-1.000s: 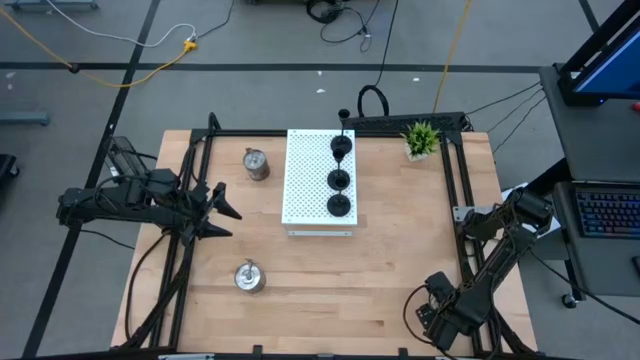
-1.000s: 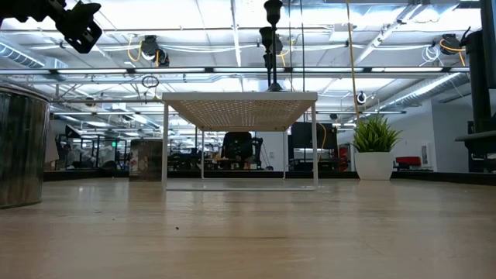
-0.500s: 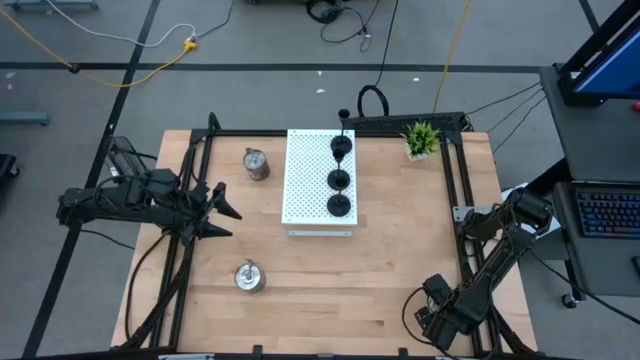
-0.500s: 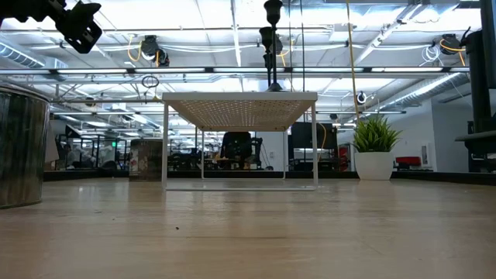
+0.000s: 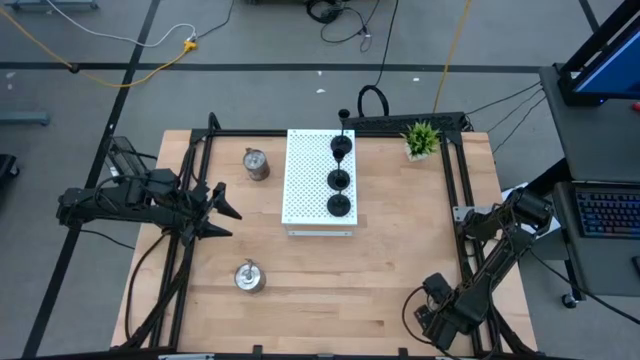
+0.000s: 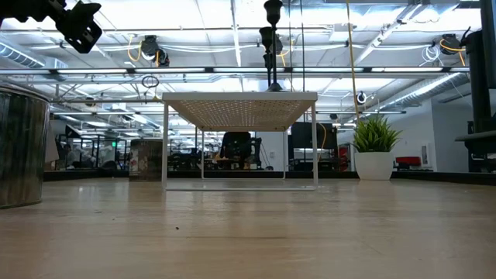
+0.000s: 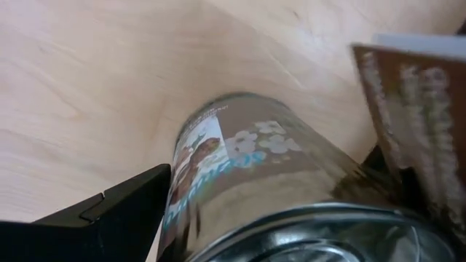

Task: Pick & Place candle stick holders
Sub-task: Put the bottom right brown scented candle on the shelf

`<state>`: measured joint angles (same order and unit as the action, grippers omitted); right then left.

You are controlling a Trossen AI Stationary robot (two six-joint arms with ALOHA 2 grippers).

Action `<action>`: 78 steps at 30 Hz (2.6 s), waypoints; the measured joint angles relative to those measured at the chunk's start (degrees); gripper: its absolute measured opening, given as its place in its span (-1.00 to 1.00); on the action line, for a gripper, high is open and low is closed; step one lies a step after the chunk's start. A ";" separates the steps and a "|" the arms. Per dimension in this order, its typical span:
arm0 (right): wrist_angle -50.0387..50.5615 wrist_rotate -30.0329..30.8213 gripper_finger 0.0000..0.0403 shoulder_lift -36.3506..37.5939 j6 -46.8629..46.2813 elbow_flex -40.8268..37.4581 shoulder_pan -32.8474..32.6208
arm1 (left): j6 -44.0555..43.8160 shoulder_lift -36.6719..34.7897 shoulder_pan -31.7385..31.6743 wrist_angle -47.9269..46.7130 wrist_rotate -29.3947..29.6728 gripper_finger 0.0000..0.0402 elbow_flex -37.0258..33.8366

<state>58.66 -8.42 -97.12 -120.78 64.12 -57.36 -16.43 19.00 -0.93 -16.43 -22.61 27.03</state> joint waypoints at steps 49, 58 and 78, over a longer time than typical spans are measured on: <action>-0.32 1.07 0.97 0.00 1.51 0.07 0.04 | 0.36 -0.01 0.00 0.00 0.00 0.28 0.00; -0.59 0.91 0.97 0.02 2.41 0.07 0.04 | 0.35 -0.01 0.00 -0.01 0.00 0.28 0.00; -7.79 -0.03 0.95 1.15 2.08 -4.41 0.25 | 0.47 -0.02 0.00 0.00 0.15 0.28 0.00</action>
<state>50.86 -8.45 -95.97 -118.69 59.71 -57.12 -15.95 18.98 -0.93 -16.43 -22.46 27.03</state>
